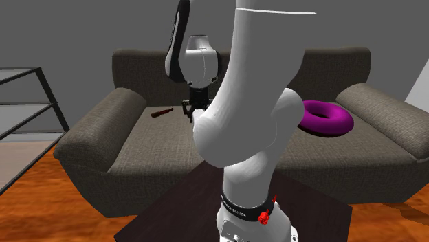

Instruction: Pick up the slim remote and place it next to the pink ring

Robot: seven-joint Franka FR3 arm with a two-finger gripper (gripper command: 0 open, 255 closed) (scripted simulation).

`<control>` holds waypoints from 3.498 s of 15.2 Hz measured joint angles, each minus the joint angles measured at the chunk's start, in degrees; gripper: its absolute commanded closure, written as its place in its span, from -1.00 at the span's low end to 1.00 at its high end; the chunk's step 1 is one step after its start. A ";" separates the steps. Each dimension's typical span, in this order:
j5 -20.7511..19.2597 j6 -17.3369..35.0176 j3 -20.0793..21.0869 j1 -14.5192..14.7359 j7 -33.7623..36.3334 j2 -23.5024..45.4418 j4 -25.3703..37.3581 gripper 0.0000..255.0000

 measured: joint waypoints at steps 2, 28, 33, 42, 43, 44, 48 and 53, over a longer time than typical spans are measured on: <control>-0.89 -1.83 0.11 -0.13 0.73 -1.60 0.30 1.00; 6.42 -11.41 -15.51 -12.78 -32.90 9.15 18.82 1.00; 12.29 -14.39 -16.58 -18.11 -42.71 16.73 27.47 1.00; 20.38 -21.28 -15.19 -29.78 -54.88 30.81 45.46 1.00; 20.70 -20.99 -15.00 -30.07 -55.22 31.30 45.58 1.00; 21.02 -20.67 -14.79 -30.27 -55.44 31.78 45.67 1.00; 22.53 -18.53 -13.77 -31.06 -56.43 33.90 45.37 1.00; 24.34 -16.14 -12.41 -32.09 -57.53 36.65 45.48 1.00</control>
